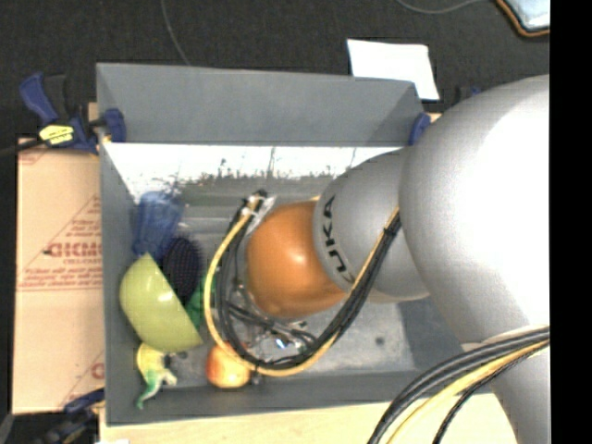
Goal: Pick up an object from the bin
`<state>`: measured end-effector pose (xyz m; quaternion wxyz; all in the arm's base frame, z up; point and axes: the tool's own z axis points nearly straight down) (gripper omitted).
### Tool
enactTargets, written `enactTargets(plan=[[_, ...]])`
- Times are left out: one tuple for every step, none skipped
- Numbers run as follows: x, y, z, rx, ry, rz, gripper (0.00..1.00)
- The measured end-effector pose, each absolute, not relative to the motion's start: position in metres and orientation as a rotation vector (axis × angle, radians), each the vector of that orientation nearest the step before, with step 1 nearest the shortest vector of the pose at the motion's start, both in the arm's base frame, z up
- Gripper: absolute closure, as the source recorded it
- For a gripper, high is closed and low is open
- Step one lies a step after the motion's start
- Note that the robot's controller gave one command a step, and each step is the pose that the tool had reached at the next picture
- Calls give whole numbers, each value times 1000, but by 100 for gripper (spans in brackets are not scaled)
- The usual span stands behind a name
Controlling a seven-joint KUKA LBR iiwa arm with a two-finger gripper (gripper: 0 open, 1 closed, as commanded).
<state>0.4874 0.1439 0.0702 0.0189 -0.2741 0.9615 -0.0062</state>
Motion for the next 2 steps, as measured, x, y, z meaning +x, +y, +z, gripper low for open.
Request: enactTargets(plan=[[482,168,72,-814,2993,-30,0],[483,201,73,-971,2939,-38,100]])
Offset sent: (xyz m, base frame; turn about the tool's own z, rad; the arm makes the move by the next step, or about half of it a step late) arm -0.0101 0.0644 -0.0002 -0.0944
